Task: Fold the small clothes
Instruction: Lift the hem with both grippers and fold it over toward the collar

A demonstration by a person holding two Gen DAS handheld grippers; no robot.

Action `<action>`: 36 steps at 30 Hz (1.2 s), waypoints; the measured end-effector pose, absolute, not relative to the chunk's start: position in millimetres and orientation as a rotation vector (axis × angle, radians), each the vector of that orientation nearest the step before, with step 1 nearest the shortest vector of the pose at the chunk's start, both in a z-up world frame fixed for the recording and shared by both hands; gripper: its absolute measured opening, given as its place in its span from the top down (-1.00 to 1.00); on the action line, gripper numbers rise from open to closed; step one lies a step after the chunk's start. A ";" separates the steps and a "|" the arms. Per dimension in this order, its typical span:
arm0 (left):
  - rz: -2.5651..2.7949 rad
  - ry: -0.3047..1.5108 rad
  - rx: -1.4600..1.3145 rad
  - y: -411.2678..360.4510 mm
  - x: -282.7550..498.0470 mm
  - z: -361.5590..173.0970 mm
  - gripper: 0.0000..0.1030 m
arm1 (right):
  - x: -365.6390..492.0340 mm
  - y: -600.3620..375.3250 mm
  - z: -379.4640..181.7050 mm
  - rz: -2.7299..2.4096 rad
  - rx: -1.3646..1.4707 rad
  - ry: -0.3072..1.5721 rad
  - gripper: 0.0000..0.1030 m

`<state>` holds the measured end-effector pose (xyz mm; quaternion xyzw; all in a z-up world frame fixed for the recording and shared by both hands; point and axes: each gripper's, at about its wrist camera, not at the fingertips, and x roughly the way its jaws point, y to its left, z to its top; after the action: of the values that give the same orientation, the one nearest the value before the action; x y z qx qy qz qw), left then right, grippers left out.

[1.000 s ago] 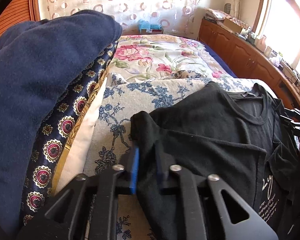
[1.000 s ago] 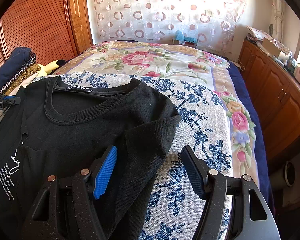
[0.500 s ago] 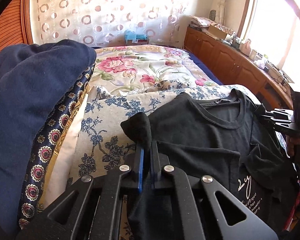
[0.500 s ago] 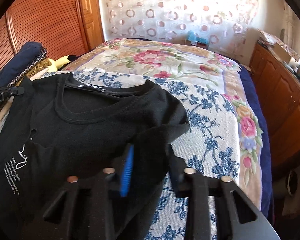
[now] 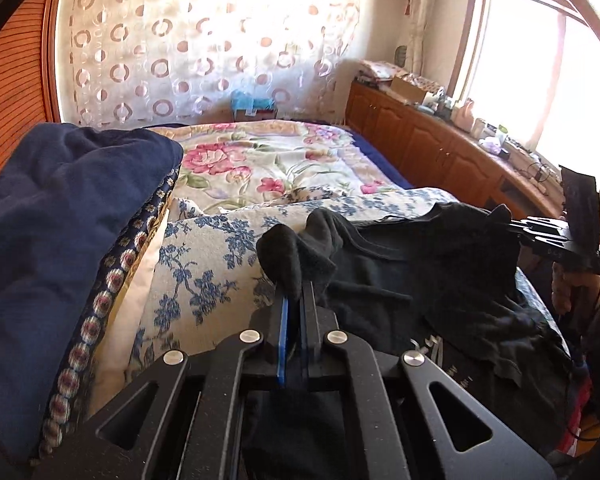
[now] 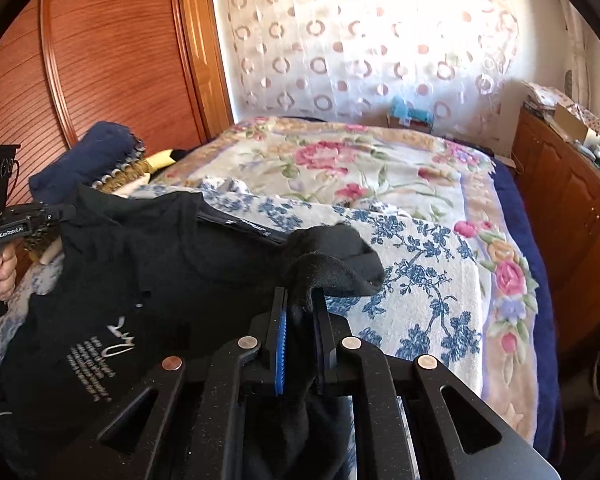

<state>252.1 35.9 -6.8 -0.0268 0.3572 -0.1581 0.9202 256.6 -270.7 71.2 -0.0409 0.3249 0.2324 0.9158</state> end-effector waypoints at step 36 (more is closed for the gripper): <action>-0.335 0.614 -0.101 67.4 -7.2 1.9 0.90 | 21.0 -303.7 59.1 0.427 -0.008 0.647 0.81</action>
<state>-7.2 67.4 1.9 -0.0496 0.3005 -0.1643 0.9382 21.0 -303.7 59.1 -0.0037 0.3154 0.2081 0.9259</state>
